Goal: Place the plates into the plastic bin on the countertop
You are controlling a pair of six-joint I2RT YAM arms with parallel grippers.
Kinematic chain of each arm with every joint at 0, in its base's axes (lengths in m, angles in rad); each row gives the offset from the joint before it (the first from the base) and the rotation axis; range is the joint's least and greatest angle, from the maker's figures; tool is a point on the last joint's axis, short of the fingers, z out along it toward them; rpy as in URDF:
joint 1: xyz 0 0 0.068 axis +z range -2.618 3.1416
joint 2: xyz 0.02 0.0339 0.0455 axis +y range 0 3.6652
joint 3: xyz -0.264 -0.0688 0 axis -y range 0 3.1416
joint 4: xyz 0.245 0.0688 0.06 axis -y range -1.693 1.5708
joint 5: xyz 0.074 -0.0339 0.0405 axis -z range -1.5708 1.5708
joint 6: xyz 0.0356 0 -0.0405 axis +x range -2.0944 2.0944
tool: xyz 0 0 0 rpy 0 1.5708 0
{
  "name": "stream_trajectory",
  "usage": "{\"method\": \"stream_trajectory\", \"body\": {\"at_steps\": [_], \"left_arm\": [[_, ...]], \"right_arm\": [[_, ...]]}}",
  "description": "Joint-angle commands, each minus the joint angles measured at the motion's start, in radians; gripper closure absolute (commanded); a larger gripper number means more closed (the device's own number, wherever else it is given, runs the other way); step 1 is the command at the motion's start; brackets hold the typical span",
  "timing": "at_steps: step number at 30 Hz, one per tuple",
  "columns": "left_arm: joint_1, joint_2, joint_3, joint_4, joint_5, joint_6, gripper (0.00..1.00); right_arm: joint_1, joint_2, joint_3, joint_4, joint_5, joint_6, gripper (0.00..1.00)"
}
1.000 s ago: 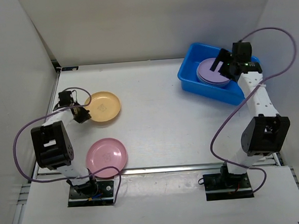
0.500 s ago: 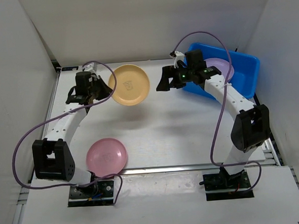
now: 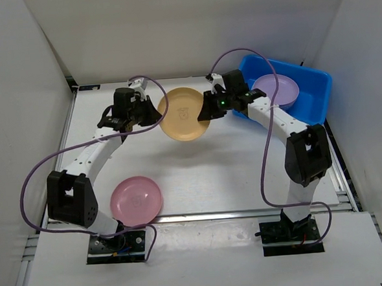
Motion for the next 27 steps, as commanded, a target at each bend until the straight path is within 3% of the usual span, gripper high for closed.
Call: {"method": "stream_trajectory", "body": {"at_steps": [1, 2, 3, 4, 6, 7, 13, 17, 20, 27], "left_arm": [[-0.011, -0.043, 0.029, 0.022, 0.054, 0.006, 0.90], [-0.010, -0.043, 0.026, 0.022, 0.054, 0.003, 0.90], [-0.010, -0.040, 0.026, 0.013, 0.042, 0.001, 0.87], [-0.010, -0.039, 0.027, 0.004, 0.036, 0.003, 0.69], [-0.013, -0.040, 0.038, -0.027, 0.015, 0.013, 0.20], [-0.013, -0.037, 0.041, -0.036, 0.004, 0.018, 0.01], [-0.043, -0.062, 0.000, -0.149, -0.117, 0.049, 0.01], [-0.144, -0.083, -0.066, -0.244, -0.197, 0.036, 0.01], [-0.235, -0.088, -0.114, -0.350, -0.265, 0.009, 0.01], [-0.359, -0.098, -0.217, -0.506, -0.294, -0.085, 0.01]], "right_arm": [[0.007, -0.041, 0.009, 0.077, 0.055, 0.025, 0.84], [0.004, -0.049, 0.006, 0.080, 0.063, 0.028, 0.96], [0.004, -0.059, 0.005, 0.080, 0.078, 0.034, 1.00], [0.004, -0.081, 0.000, 0.089, 0.091, 0.040, 1.00], [0.001, -0.096, 0.003, 0.074, 0.146, 0.065, 1.00], [-0.017, -0.102, 0.012, 0.047, 0.167, 0.080, 1.00], [-0.219, -0.127, 0.067, -0.061, 0.281, 0.215, 1.00], [-0.490, -0.099, 0.119, -0.140, 0.309, 0.307, 1.00], [-0.601, -0.038, 0.165, -0.147, 0.307, 0.350, 1.00], [-0.655, 0.143, 0.248, -0.165, 0.456, 0.427, 0.99]]}}
